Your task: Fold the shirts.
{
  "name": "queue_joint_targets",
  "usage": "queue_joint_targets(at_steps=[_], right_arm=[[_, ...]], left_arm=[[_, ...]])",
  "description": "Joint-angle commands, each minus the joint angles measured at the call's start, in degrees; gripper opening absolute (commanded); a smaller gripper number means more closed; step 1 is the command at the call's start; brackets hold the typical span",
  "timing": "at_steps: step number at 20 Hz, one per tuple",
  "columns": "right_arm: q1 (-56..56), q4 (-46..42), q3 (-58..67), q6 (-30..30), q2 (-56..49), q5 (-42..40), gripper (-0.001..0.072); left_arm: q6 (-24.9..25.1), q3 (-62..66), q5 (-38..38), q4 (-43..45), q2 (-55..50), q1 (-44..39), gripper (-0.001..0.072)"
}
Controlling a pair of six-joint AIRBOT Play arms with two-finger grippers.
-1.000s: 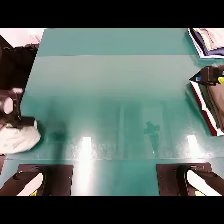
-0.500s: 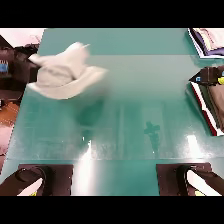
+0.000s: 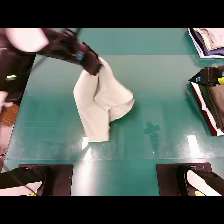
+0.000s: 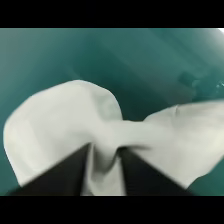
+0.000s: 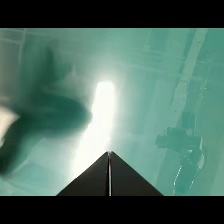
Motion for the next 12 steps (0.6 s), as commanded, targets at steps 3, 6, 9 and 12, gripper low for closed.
queue_joint_targets(at_steps=[3,6,9,12], right_arm=[[0.07,-0.02,-0.02,0.04,0.04,0.46,0.0019],[0.07,-0.02,-0.02,0.04,0.04,0.96,0.0019],[0.07,-0.02,-0.02,0.04,0.04,0.92,0.0019],[0.07,-0.02,-0.02,0.02,0.04,1.22,0.0019]], left_arm=[[-3.5,0.85,-0.96,-0.09,-7.17,2.99,0.0437],[-5.42,0.5,-17.57,-0.7,-6.49,9.79,0.0437],[-5.79,-11.17,-21.16,-6.4,-2.73,17.09,0.0437],[-5.62,-33.55,-11.56,-8.52,7.08,22.21,0.0437]])
